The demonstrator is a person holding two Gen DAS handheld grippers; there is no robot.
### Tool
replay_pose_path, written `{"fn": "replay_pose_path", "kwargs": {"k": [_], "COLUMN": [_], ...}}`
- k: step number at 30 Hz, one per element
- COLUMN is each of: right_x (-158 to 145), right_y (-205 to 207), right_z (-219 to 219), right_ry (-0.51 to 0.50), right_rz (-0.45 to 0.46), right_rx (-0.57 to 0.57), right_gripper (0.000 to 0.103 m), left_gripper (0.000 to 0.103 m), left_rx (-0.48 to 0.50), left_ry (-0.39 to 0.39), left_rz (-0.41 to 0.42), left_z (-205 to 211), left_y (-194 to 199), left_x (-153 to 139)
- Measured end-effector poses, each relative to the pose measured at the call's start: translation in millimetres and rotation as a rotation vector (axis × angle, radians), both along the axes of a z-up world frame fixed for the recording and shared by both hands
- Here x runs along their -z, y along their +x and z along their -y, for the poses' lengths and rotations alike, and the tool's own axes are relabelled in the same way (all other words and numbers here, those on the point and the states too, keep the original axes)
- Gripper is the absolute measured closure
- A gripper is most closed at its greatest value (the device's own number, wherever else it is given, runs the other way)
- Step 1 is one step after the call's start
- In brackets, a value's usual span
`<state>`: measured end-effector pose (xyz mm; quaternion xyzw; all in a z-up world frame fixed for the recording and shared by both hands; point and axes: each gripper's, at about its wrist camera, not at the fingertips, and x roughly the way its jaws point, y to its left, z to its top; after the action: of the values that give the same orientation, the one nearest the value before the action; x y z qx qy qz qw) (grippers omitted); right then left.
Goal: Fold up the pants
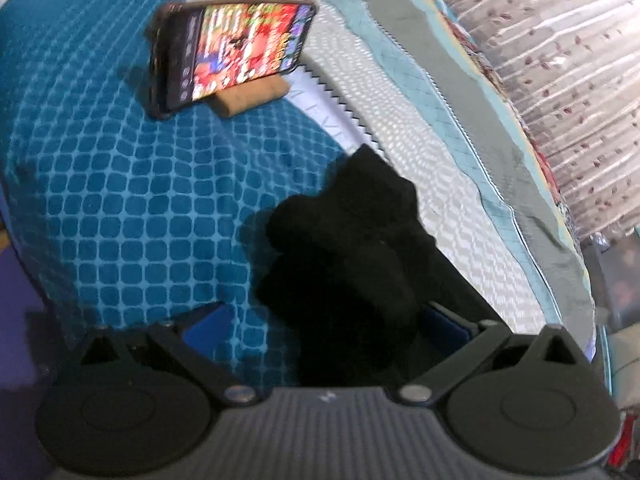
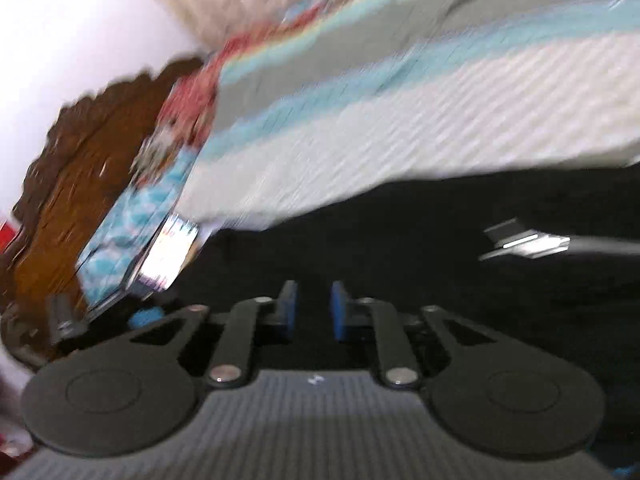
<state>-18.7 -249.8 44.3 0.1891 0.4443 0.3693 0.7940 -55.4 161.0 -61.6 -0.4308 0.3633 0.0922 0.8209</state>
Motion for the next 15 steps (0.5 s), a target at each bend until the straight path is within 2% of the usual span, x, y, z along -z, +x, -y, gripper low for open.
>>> {"fn": "replay_pose_path", "kwargs": {"k": [2, 3, 4, 5, 7, 8, 10, 12, 15], "right_x": [13.7, 18.1, 23.6, 29.1, 46.1, 57.3, 69.2, 68.0, 65.5], "right_y": [9.6, 8.1, 12.2, 15.2, 23.8, 26.8, 34.7, 36.7, 31.8], "right_z": [-47.1, -63.7, -83.4, -101.7, -132.1, -140.4, -148.7, -148.2, -142.2], "right_ry": [-0.007, -0.012, -0.015, -0.015, -0.050, -0.078, -0.061, -0.041, -0.025], "right_rz": [-0.062, -0.094, -0.132, -0.171, -0.253, -0.292, -0.335, -0.380, -0.388], "right_rx": [-0.076, -0.099, -0.118, -0.132, -0.130, -0.121, -0.095, -0.075, -0.077], "right_gripper": [0.087, 0.088, 0.088, 0.088, 0.087, 0.088, 0.103, 0.103, 0.103], "left_gripper": [0.001, 0.016, 0.039, 0.042, 0.058, 0.060, 0.064, 0.064, 0.062], "left_rx": [-0.003, 0.002, 0.014, 0.013, 0.018, 0.021, 0.027, 0.034, 0.043], "left_ry": [0.003, 0.020, 0.050, 0.085, 0.103, 0.114, 0.153, 0.222, 0.317], "left_rz": [0.016, 0.026, 0.035, 0.015, 0.029, 0.036, 0.054, 0.061, 0.042], "left_z": [-1.7, -0.6, 1.3, 2.8, 4.4, 5.6, 11.9, 22.1, 37.3], "left_y": [3.9, 4.6, 5.5, 6.2, 1.6, -1.0, -6.5, -8.7, -7.3], "left_x": [1.8, 0.3, -3.3, -5.8, -7.9, -9.9, -16.9, -26.1, -35.7]}}
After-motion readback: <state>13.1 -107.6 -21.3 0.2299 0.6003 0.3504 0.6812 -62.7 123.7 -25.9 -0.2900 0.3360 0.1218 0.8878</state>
